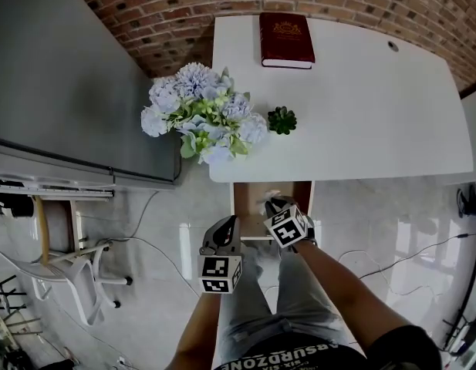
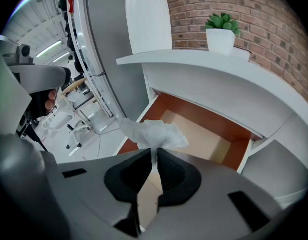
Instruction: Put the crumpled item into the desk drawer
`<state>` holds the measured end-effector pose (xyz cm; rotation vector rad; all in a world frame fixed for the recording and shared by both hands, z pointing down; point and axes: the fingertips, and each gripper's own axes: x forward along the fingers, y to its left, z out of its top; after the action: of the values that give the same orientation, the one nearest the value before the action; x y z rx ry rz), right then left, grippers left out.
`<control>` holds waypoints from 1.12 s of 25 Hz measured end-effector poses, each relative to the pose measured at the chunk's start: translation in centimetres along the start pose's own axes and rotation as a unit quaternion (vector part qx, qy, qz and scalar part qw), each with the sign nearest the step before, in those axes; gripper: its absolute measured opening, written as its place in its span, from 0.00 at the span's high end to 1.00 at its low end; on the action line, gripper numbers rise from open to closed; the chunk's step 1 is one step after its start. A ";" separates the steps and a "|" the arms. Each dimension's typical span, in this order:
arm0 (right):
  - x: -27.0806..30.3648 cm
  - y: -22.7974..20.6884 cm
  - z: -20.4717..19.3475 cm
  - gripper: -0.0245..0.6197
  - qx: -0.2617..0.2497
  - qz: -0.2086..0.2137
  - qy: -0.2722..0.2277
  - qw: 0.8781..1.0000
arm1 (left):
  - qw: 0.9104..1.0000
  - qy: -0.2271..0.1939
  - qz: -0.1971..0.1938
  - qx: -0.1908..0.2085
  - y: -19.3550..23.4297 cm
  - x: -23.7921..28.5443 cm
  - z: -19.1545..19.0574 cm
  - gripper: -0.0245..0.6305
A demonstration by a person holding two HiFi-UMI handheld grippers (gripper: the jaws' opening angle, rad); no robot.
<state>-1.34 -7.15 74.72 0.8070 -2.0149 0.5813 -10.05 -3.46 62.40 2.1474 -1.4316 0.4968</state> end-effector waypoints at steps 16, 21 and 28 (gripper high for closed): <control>4.4 -0.5 -3.1 0.92 -0.011 -0.001 0.009 1.000 | 1.000 0.001 0.000 0.015 -0.1 2.0 -3.8 0.96; 5.7 -0.7 -3.8 0.92 -0.016 -0.004 0.015 1.000 | 1.000 0.002 -0.002 0.020 -0.1 2.4 -5.0 0.96; 7.8 -0.5 -4.9 0.92 -0.035 0.003 0.024 0.999 | 1.000 0.003 -0.001 0.020 0.2 3.1 -6.2 0.96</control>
<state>-1.55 -6.78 83.94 0.7378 -1.9833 0.5261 -9.23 -2.09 69.17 2.1763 -1.4276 0.5360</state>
